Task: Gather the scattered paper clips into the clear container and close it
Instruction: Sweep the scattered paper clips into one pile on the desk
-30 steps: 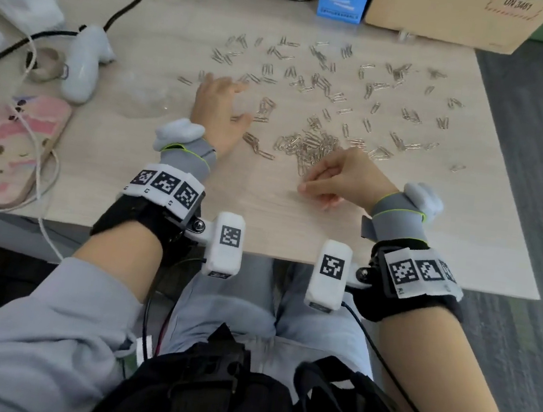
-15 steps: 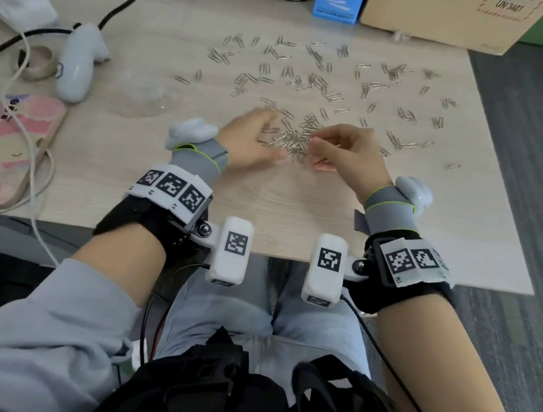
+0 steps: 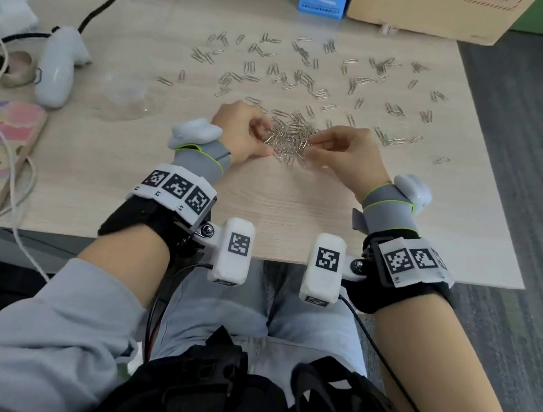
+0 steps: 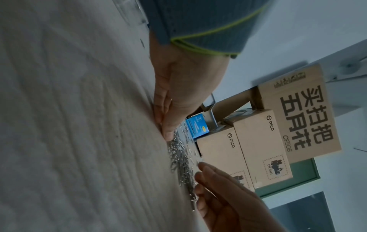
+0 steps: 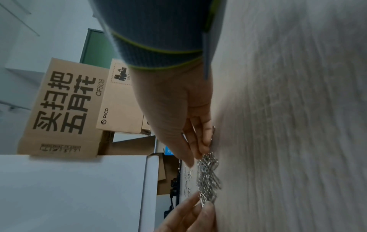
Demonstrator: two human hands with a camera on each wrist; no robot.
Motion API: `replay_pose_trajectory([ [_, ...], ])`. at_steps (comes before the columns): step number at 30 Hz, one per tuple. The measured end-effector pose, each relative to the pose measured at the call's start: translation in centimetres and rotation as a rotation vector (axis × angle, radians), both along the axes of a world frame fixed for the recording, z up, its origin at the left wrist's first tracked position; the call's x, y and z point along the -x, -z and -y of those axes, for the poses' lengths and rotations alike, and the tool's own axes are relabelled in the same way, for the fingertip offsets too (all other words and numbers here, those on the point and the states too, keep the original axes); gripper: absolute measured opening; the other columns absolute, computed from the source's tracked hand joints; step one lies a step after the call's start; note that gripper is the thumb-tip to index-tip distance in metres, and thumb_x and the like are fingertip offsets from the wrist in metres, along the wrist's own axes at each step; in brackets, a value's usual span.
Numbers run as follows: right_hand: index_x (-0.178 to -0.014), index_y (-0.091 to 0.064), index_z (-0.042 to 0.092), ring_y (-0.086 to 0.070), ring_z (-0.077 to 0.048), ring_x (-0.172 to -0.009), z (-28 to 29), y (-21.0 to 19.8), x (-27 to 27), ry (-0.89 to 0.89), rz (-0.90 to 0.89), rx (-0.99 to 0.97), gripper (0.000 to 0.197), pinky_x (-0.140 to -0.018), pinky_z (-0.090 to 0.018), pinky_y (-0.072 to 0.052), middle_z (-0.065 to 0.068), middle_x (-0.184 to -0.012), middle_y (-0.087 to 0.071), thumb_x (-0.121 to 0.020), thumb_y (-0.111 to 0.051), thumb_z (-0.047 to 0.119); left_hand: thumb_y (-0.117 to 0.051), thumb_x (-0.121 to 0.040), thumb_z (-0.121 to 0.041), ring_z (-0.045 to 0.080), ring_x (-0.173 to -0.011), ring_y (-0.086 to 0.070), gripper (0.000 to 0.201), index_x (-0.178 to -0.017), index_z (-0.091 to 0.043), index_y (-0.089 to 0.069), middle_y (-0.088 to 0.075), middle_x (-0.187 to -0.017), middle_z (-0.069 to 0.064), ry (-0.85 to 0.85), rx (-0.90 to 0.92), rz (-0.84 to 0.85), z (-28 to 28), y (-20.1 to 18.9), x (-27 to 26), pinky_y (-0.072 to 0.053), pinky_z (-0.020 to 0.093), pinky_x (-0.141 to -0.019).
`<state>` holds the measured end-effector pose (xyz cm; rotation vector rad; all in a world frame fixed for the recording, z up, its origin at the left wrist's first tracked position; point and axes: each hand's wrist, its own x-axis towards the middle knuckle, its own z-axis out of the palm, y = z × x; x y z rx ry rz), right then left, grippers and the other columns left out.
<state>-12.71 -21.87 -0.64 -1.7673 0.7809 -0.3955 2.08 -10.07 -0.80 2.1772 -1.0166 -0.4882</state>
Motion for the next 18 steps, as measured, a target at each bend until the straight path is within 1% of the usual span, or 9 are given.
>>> replay_pose_trajectory([
  [2,-0.087,-0.069,0.01,-0.055,-0.002,-0.058,1.2,0.0,0.4,0.175,0.028,0.061,0.012,-0.064,-0.017,-0.047,0.003,-0.067,-0.061,-0.075,-0.068,0.008,-0.08,-0.064,-0.011,-0.012,-0.047,-0.051,0.039,-0.101,-0.007,-0.067,-0.06,-0.079,-0.001,0.013,0.025,-0.039,0.4,0.2,-0.3,-0.038,0.0,-0.057],
  [4,-0.094,-0.069,0.012,-0.057,0.0,-0.07,2.8,-0.3,1.6,0.387,-0.023,0.177,0.018,-0.065,-0.007,-0.043,0.004,-0.078,-0.063,-0.078,-0.062,0.014,-0.076,-0.069,-0.011,-0.013,-0.052,-0.053,0.035,-0.103,-0.008,-0.067,-0.062,-0.085,0.002,-0.019,0.063,-0.01,0.7,0.0,-0.7,-0.039,0.002,-0.061],
  [6,-0.108,-0.065,0.015,-0.059,-0.011,-0.098,4.2,-0.3,3.1,0.538,-0.106,0.246,0.03,-0.081,-0.011,-0.043,-0.001,-0.103,-0.065,-0.08,-0.057,0.018,-0.068,-0.076,-0.013,0.001,-0.076,-0.061,0.032,-0.107,-0.012,-0.066,-0.064,-0.101,0.008,-0.093,0.064,0.076,0.8,-0.2,-1.2,-0.043,0.014,-0.075],
  [8,-0.123,-0.056,0.013,-0.047,-0.023,-0.123,5.1,0.2,3.9,0.598,-0.193,0.27,0.042,-0.101,-0.028,-0.039,-0.006,-0.13,-0.053,-0.082,-0.054,0.021,-0.061,-0.08,-0.016,0.026,-0.108,-0.055,0.034,-0.114,-0.015,-0.061,-0.056,-0.123,0.012,-0.152,-0.002,0.16,0.7,-0.2,-2.0,-0.041,0.029,-0.094],
  [11,-0.137,-0.037,0.004,-0.026,-0.033,-0.137,5.9,1.1,4.0,0.559,-0.447,0.318,0.064,-0.115,-0.042,-0.02,-0.015,-0.146,-0.034,-0.082,-0.05,0.034,-0.055,-0.084,-0.023,0.034,-0.129,-0.031,0.042,-0.125,-0.02,-0.051,-0.041,-0.137,0.012,-0.22,-0.175,0.22,0.7,-0.1,-2.2,-0.032,0.043,-0.104],
  [14,-0.145,-0.022,0.001,-0.005,-0.034,-0.146,5.8,1.7,3.4,0.383,-0.594,0.316,0.082,-0.119,-0.043,-0.004,-0.018,-0.156,-0.013,-0.084,-0.044,0.052,-0.054,-0.085,-0.029,0.03,-0.134,-0.024,0.047,-0.13,-0.021,-0.044,-0.035,-0.143,0.007,-0.205,-0.212,0.21,1.0,0.4,-1.6,-0.024,0.043,-0.107],
  [16,-0.139,-0.033,0.001,-0.011,-0.033,-0.144,5.6,1.9,2.7,0.217,-0.573,0.357,0.094,-0.118,-0.044,-0.009,-0.018,-0.153,-0.021,-0.071,-0.032,0.067,-0.055,-0.085,-0.033,0.027,-0.136,-0.022,0.048,-0.13,-0.021,-0.044,-0.033,-0.145,0.004,-0.175,-0.207,0.194,1.3,0.9,-1.4,-0.018,0.041,-0.109],
  [17,-0.134,-0.038,0.0,-0.015,-0.032,-0.142,5.3,1.8,2.4,0.135,-0.553,0.369,0.094,-0.117,-0.045,-0.011,-0.019,-0.15,-0.025,-0.069,-0.03,0.068,-0.056,-0.085,-0.035,0.026,-0.137,-0.021,0.047,-0.129,-0.022,-0.045,-0.032,-0.145,0.002,-0.166,-0.2,0.184,1.4,1.1,-1.3,-0.016,0.041,-0.11],
  [18,-0.131,-0.04,0.0,-0.015,-0.032,-0.142,5.0,1.7,2.0,0.06,-0.533,0.372,0.084,-0.117,-0.045,-0.01,-0.019,-0.149,-0.026,-0.076,-0.035,0.064,-0.055,-0.085,-0.037,0.025,-0.137,-0.02,0.047,-0.129,-0.022,-0.045,-0.032,-0.146,0.002,-0.162,-0.192,0.175,1.5,1.3,-1.3,-0.015,0.041,-0.111],
])
